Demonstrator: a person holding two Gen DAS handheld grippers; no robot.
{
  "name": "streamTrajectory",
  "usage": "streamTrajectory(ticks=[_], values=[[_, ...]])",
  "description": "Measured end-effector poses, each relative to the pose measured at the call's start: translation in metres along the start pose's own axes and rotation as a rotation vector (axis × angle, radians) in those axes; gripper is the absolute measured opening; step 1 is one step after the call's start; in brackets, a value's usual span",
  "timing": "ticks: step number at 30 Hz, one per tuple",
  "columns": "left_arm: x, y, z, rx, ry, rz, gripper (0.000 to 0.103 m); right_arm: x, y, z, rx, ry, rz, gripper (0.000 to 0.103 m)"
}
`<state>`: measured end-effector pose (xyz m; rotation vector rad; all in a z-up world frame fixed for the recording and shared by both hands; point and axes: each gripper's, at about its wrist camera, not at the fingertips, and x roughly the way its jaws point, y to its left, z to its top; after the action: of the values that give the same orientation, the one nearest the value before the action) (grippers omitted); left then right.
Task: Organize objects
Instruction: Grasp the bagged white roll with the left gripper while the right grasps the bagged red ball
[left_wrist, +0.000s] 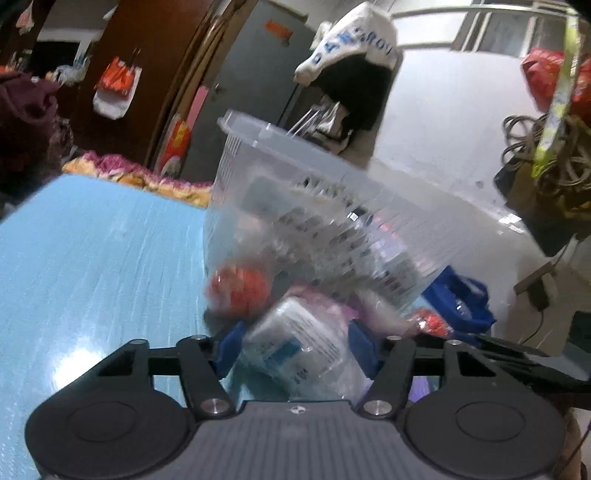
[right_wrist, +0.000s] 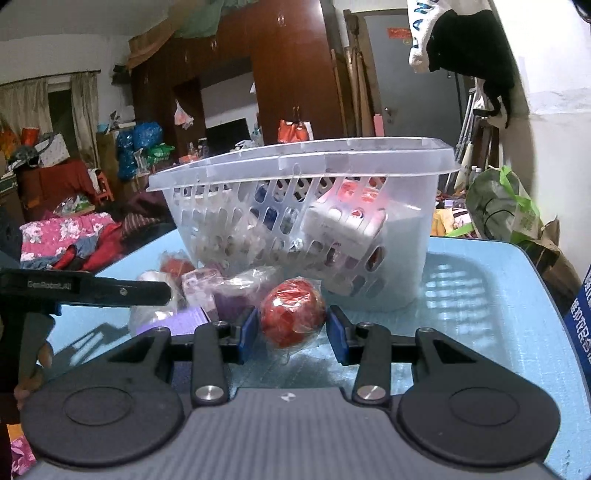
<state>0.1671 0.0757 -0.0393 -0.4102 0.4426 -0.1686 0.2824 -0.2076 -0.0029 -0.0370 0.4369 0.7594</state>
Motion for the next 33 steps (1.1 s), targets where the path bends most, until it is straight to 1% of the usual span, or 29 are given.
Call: streamTrajectory(ticks=[2,3,6,9,10,12,15,19,21,26,29,31,33], values=[[-0.006,-0.001,0.001,0.015,-0.022,0.002,0.064,-0.002,-0.001,-0.001,0.002,-0.011,0.000,0.045],[-0.005,-0.002,0.002,0.020,-0.021,0.005,0.063,-0.002,0.000,-0.001,0.001,-0.013,-0.003,0.045],[-0.006,0.001,0.002,-0.003,-0.024,-0.019,0.062,-0.001,0.002,-0.001,-0.010,-0.015,-0.011,0.045],[-0.017,-0.002,0.003,0.011,-0.083,-0.025,0.060,-0.002,0.001,-0.002,-0.002,-0.026,-0.013,0.045],[-0.019,-0.004,0.004,0.022,-0.098,-0.026,0.056,-0.003,0.000,-0.002,0.004,-0.031,-0.011,0.045],[-0.024,-0.004,0.008,0.023,-0.121,-0.035,0.052,-0.004,-0.002,-0.003,0.016,-0.042,-0.007,0.045],[-0.023,-0.002,0.012,0.018,-0.123,-0.044,0.051,-0.007,-0.002,-0.004,0.019,-0.064,-0.012,0.045],[-0.015,0.001,0.008,0.006,-0.095,-0.049,0.049,-0.008,-0.002,-0.003,0.017,-0.074,-0.024,0.045],[-0.016,-0.002,0.005,0.018,-0.103,-0.053,0.048,-0.009,-0.003,-0.004,0.026,-0.080,-0.023,0.045],[-0.020,-0.015,0.004,0.091,-0.119,-0.062,0.047,-0.009,-0.004,-0.004,0.032,-0.082,-0.019,0.045],[-0.023,-0.023,0.002,0.141,-0.137,-0.039,0.047,-0.009,-0.004,-0.004,0.032,-0.081,-0.017,0.045],[-0.021,-0.031,0.000,0.202,-0.129,-0.030,0.047,-0.009,-0.004,-0.004,0.034,-0.081,-0.017,0.045],[-0.015,-0.042,-0.007,0.277,-0.106,-0.003,0.049,-0.008,-0.003,-0.004,0.032,-0.079,-0.020,0.045]])
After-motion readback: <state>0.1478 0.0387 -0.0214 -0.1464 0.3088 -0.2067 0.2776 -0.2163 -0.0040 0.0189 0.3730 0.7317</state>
